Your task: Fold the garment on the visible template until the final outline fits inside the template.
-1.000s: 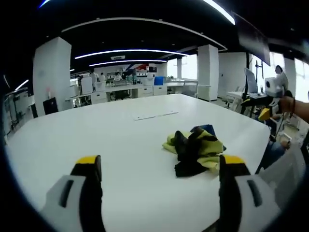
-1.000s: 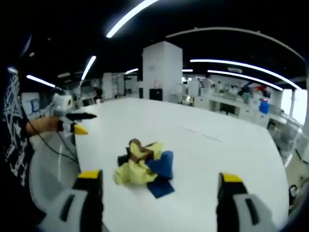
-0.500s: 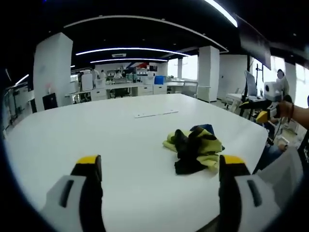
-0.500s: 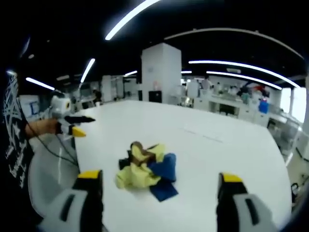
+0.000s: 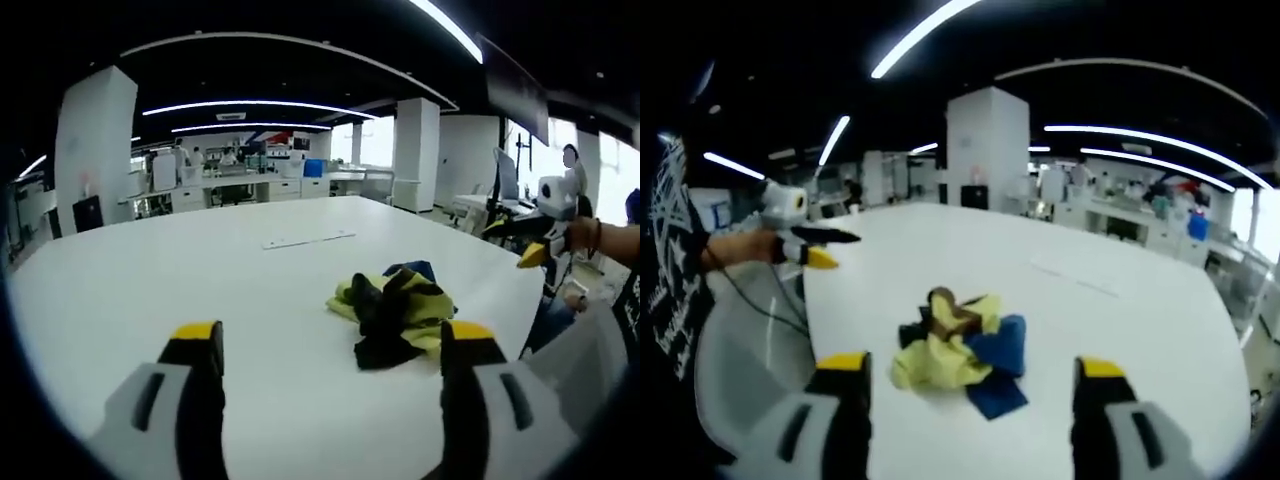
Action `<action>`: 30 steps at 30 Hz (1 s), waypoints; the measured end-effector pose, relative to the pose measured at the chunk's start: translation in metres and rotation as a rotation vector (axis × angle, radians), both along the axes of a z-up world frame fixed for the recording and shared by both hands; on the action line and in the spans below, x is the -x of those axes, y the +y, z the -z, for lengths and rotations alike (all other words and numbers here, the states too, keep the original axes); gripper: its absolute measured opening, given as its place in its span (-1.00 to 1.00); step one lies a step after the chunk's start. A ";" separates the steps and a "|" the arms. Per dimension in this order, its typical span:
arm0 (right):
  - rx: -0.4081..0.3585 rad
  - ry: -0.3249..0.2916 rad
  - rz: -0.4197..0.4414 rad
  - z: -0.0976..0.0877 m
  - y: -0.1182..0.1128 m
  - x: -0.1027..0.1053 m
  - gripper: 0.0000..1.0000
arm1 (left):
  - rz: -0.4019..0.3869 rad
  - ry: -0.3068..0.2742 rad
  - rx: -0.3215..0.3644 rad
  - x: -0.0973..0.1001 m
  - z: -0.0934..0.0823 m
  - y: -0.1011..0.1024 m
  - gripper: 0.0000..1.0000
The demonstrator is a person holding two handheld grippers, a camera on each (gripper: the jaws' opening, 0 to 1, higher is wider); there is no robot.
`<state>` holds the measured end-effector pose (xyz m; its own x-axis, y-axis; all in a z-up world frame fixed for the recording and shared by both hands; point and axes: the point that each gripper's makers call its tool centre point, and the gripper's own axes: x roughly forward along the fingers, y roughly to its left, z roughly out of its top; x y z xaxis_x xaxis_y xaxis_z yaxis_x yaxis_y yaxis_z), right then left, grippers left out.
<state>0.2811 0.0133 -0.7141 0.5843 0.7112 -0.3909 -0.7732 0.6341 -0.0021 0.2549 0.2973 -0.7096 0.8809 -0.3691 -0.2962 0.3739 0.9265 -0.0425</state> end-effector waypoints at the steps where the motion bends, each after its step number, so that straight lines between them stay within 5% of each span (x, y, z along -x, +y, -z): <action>1: 0.002 -0.001 -0.001 0.002 0.000 -0.001 0.56 | 0.010 0.004 0.000 -0.001 0.001 -0.003 0.69; 6: -0.006 0.012 -0.001 0.005 0.005 -0.005 0.48 | 0.056 0.008 -0.004 -0.008 0.008 -0.012 0.46; 19: -0.034 0.025 -0.017 0.014 0.020 -0.012 0.17 | 0.097 0.016 0.001 -0.017 0.015 -0.037 0.33; 30: -0.025 0.031 -0.051 0.031 0.039 -0.023 -0.20 | 0.158 0.052 0.007 -0.023 0.027 -0.057 -0.06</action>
